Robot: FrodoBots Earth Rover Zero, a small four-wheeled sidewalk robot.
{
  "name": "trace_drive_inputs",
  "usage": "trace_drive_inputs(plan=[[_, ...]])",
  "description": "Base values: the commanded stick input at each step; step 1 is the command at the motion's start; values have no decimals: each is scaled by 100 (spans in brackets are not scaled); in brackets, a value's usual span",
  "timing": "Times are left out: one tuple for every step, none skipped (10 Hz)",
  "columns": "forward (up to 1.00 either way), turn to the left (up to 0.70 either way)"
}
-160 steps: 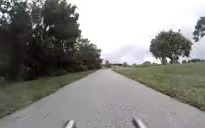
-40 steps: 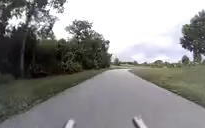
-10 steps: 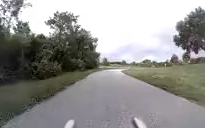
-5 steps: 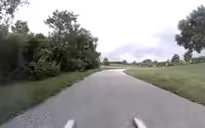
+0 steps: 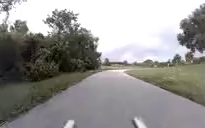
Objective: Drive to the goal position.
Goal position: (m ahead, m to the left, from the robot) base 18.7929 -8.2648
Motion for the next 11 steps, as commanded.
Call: trace_drive_inputs(plan=[[70,0],[70,0],[70,0],[70,0],[70,0],[70,0],[70,0],[70,0],[70,0],[70,0],[70,0]])
